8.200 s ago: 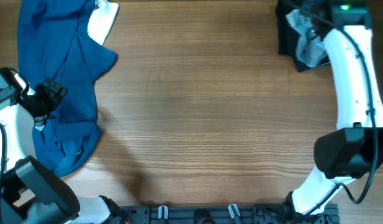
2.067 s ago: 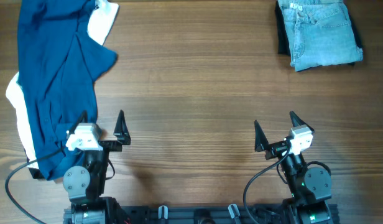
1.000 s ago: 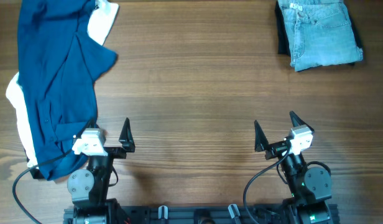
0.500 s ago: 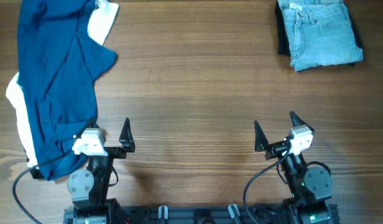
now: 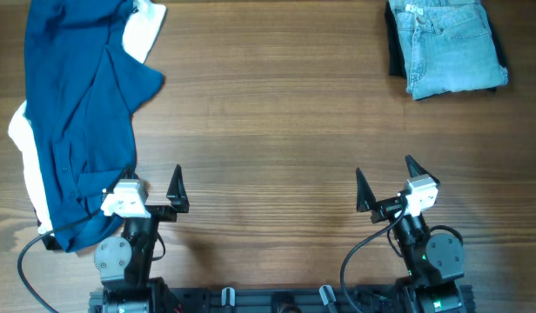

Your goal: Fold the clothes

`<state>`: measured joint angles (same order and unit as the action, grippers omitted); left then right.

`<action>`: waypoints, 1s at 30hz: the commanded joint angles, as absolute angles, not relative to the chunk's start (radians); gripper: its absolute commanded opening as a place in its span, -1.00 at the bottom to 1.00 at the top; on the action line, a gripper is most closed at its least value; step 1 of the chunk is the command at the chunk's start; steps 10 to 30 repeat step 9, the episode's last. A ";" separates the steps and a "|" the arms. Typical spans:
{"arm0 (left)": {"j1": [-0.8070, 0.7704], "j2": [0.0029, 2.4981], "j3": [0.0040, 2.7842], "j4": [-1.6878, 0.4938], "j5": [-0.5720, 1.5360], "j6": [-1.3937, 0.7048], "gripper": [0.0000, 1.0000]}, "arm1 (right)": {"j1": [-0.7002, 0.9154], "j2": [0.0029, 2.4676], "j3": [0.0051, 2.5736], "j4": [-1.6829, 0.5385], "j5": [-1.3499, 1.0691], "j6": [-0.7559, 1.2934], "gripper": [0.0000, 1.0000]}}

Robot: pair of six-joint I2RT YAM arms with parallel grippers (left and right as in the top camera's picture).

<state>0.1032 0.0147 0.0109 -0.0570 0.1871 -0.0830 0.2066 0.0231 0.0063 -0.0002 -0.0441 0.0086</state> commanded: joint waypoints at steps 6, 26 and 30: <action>0.096 0.007 0.006 -0.061 0.181 -0.071 0.99 | 0.202 0.021 0.005 0.003 -0.034 0.000 1.00; 0.096 0.007 0.006 -0.061 0.181 -0.071 0.99 | 0.202 0.021 0.005 0.003 -0.034 0.000 1.00; 0.096 0.007 0.006 -0.061 0.181 -0.071 0.99 | 0.202 0.021 0.005 0.003 -0.034 0.000 1.00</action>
